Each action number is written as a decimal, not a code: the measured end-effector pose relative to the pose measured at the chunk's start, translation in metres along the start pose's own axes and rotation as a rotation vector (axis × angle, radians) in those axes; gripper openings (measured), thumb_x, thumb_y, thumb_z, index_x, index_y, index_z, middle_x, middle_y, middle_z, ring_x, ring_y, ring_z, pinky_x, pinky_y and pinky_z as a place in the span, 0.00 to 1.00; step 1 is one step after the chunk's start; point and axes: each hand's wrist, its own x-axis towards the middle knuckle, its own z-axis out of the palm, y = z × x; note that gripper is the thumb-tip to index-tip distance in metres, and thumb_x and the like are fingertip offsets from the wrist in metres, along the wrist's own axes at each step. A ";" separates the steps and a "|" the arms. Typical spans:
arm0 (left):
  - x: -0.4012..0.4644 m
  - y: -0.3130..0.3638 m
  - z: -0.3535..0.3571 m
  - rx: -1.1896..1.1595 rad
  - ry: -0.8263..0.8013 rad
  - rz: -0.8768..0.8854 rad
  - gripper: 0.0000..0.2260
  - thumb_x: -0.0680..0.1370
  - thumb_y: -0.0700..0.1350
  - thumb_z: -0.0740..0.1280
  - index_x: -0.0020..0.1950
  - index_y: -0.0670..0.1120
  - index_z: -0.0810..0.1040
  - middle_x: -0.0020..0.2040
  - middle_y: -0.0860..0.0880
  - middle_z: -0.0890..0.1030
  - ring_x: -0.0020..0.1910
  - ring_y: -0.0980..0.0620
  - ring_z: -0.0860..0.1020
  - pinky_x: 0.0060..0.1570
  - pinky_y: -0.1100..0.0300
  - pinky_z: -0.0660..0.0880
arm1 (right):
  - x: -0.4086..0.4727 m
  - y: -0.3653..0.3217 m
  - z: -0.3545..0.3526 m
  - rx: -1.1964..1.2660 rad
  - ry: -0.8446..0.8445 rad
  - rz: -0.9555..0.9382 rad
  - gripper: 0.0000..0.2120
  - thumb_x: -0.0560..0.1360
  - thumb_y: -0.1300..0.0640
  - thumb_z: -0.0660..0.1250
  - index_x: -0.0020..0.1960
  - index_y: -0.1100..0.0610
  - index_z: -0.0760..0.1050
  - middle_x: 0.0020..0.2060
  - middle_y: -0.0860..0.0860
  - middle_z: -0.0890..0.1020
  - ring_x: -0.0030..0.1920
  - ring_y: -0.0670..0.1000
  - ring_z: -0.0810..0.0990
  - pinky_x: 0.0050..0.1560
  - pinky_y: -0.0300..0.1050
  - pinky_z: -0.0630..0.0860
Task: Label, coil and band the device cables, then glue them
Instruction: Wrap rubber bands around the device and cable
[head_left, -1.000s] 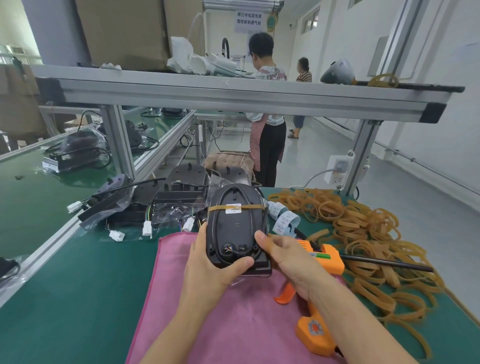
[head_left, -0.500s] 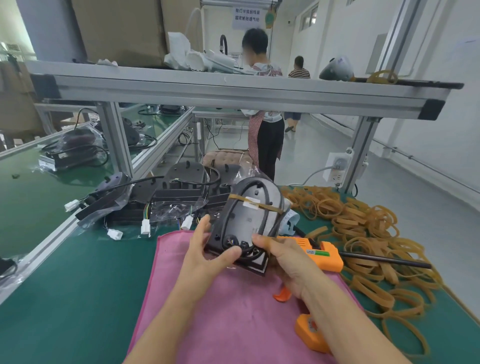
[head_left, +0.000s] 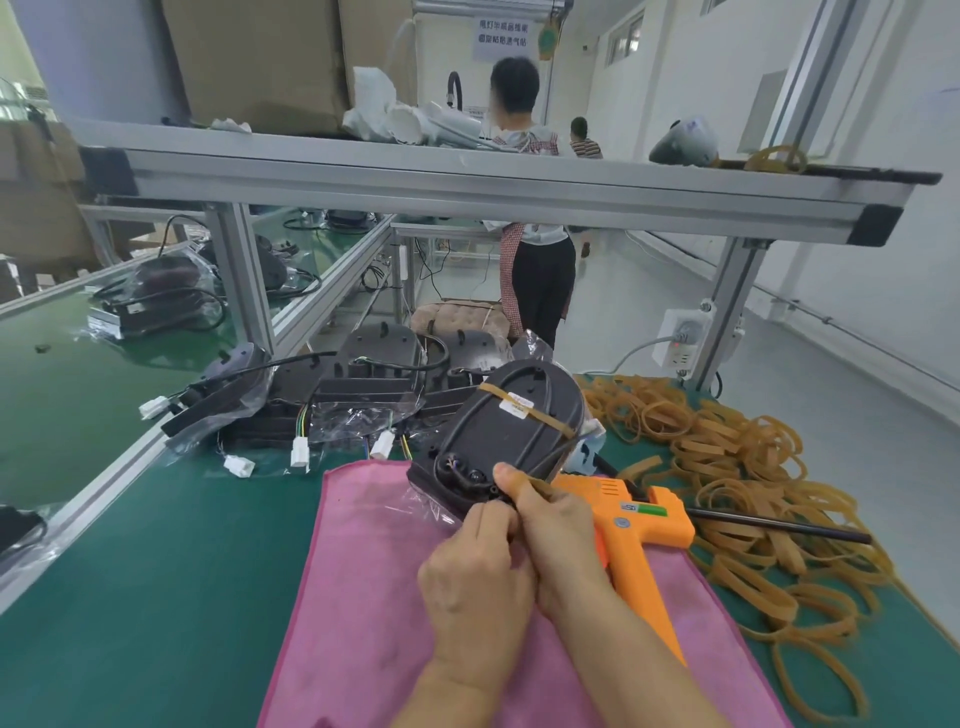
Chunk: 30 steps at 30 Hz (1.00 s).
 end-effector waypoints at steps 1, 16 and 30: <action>0.003 0.000 -0.001 -0.003 0.018 -0.024 0.07 0.67 0.48 0.61 0.31 0.46 0.71 0.27 0.52 0.73 0.21 0.48 0.70 0.20 0.63 0.59 | -0.002 0.002 0.002 0.010 0.002 -0.005 0.21 0.69 0.56 0.75 0.22 0.54 0.69 0.23 0.51 0.70 0.26 0.51 0.67 0.31 0.44 0.66; 0.014 -0.013 -0.008 -0.052 -0.010 -0.032 0.08 0.68 0.48 0.65 0.36 0.44 0.75 0.25 0.49 0.75 0.22 0.45 0.74 0.19 0.59 0.68 | -0.007 0.004 0.013 -0.001 0.120 -0.102 0.17 0.69 0.54 0.75 0.25 0.57 0.76 0.22 0.49 0.77 0.24 0.47 0.73 0.28 0.39 0.70; 0.018 -0.032 -0.014 -0.129 -0.124 -0.352 0.19 0.62 0.32 0.69 0.46 0.52 0.71 0.40 0.56 0.73 0.40 0.45 0.78 0.37 0.56 0.68 | -0.003 -0.013 -0.014 0.080 0.105 -0.098 0.09 0.68 0.63 0.74 0.30 0.59 0.81 0.25 0.51 0.80 0.25 0.46 0.78 0.25 0.36 0.73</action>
